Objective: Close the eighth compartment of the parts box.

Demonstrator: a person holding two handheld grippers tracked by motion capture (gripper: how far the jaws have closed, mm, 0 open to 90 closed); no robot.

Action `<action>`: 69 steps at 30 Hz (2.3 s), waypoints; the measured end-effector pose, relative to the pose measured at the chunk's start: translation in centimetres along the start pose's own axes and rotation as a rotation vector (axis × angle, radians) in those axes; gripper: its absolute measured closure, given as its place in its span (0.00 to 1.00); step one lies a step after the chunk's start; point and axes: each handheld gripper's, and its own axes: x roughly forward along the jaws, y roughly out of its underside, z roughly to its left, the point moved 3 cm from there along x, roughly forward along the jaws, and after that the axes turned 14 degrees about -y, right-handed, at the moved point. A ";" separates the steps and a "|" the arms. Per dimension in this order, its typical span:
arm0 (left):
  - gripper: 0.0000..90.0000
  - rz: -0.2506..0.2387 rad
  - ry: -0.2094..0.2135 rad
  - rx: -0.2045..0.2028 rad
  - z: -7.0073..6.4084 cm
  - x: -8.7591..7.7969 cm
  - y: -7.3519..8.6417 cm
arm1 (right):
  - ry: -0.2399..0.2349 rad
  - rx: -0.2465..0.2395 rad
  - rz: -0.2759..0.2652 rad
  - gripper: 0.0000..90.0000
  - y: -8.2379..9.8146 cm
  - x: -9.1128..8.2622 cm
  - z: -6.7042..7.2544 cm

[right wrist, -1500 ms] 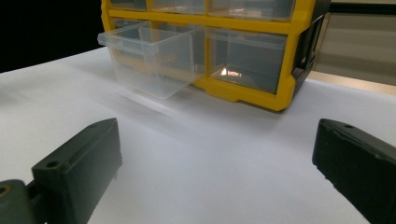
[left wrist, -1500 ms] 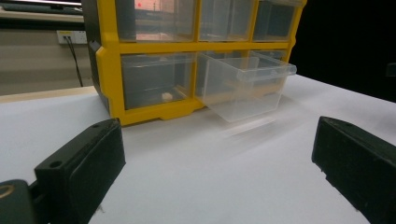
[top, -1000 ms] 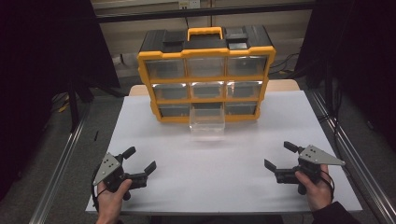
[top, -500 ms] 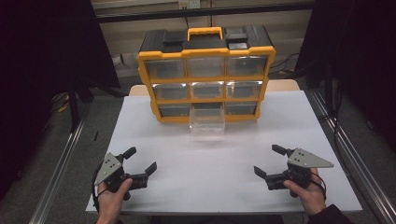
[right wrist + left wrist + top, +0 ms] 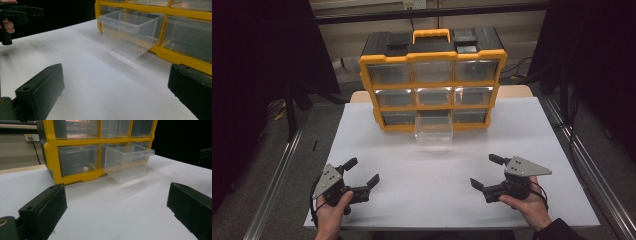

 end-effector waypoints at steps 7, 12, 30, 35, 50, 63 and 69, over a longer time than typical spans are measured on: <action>0.03 0.001 0.006 -0.013 0.0 0.1 0.0 | -0.024 0.013 -0.013 0.01 -0.5 1.1 0.4; 0.03 0.009 0.003 -0.008 0.0 0.2 0.1 | -0.056 0.022 -0.008 0.01 -0.8 1.9 0.6; 0.03 0.014 -0.006 -0.011 0.1 0.2 0.1 | -0.123 0.011 0.000 0.01 -2.6 5.6 1.2; 0.03 0.015 -0.008 -0.003 0.3 0.2 0.1 | -0.140 0.005 0.002 0.03 -3.0 6.6 1.4; 0.03 0.012 -0.011 -0.010 0.2 0.2 0.1 | -0.193 0.005 0.023 0.10 -3.3 9.2 1.9; 0.03 0.013 -0.012 -0.002 0.3 0.2 0.1 | -0.169 0.013 0.040 0.28 -3.2 10.6 1.3; 0.03 0.012 -0.013 -0.002 0.3 0.2 0.1 | -0.159 0.020 0.041 0.41 -3.2 10.8 1.0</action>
